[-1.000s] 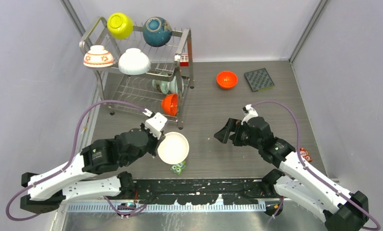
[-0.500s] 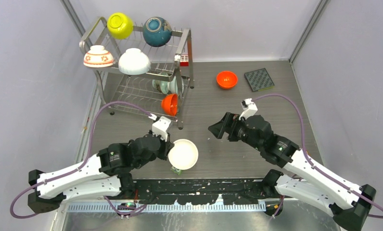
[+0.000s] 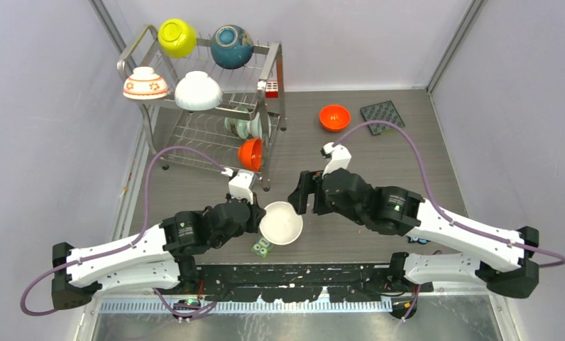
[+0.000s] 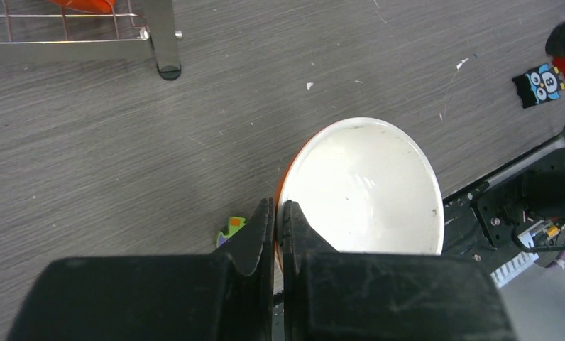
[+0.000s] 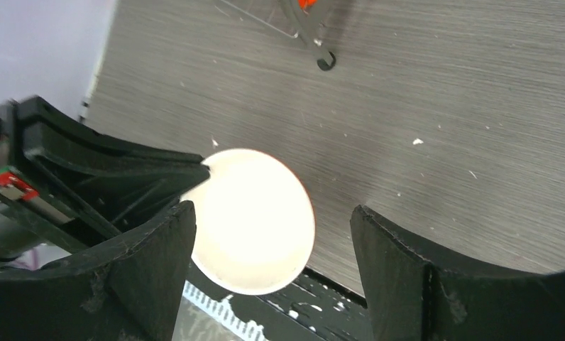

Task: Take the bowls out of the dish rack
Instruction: Place the bowl at the center of the board.

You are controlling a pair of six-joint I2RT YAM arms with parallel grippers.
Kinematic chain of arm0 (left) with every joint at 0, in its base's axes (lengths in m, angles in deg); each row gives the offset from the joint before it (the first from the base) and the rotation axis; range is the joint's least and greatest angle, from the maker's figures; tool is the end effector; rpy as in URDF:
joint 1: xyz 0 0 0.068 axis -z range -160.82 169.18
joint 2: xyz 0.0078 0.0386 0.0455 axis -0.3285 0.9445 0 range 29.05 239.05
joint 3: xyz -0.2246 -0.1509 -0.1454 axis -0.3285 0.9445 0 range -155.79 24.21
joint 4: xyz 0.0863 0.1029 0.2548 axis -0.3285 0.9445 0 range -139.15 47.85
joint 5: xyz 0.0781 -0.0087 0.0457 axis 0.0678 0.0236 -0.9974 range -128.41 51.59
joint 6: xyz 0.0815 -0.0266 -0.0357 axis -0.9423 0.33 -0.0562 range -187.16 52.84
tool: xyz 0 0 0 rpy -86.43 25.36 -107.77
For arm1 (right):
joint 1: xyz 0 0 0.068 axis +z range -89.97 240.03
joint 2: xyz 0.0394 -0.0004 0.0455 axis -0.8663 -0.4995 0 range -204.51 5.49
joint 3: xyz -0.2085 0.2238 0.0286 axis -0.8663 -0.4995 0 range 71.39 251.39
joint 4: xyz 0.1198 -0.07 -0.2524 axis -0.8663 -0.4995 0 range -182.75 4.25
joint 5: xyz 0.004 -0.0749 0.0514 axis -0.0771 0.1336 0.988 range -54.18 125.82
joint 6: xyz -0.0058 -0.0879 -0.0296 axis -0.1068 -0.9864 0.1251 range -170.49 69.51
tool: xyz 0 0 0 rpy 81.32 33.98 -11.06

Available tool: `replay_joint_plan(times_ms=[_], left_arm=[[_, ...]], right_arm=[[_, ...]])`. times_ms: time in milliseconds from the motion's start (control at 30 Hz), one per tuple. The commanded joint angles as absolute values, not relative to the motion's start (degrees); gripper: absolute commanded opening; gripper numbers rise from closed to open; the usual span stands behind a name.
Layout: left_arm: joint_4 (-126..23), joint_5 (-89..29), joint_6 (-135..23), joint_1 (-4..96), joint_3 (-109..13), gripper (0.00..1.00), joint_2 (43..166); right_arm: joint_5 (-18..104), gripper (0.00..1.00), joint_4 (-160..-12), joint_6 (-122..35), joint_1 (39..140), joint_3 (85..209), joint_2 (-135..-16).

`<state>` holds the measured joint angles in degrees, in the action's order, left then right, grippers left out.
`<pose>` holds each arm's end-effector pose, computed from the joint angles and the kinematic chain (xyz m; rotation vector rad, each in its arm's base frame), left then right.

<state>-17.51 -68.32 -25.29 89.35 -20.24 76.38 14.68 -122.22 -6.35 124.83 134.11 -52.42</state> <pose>0.1118 -0.1867 0.2968 0.2299 2.1315 -0.6090 0.1369 0.2201 0.3700 -0.1660 2.1678 0.7480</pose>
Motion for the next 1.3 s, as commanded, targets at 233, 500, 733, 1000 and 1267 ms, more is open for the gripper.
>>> replay_joint_plan(times_ms=[233,500,733,1000,1267], left_arm=[[-22.54,-74.16,-22.82,89.63,-19.16,0.00,74.07],[-22.28,-73.83,-22.25,89.71,-17.99,0.00,72.10],[-22.10,-74.02,-21.99,89.70,-17.80,0.00,71.94],[-22.08,-74.18,-21.41,89.64,-17.68,0.00,71.30],[-22.20,-74.44,-20.97,89.69,-17.36,0.00,70.53]], right_arm=[[5.69,0.78,-134.43,-3.94,129.45,141.72,-63.16],[8.45,0.67,-131.93,-2.65,129.42,140.94,-66.16],[11.51,0.62,-129.08,-1.45,129.46,140.22,-67.99],[12.18,0.54,-128.30,-1.37,129.40,139.06,-69.28],[12.78,0.45,-127.09,-0.66,129.45,136.75,-69.34]])
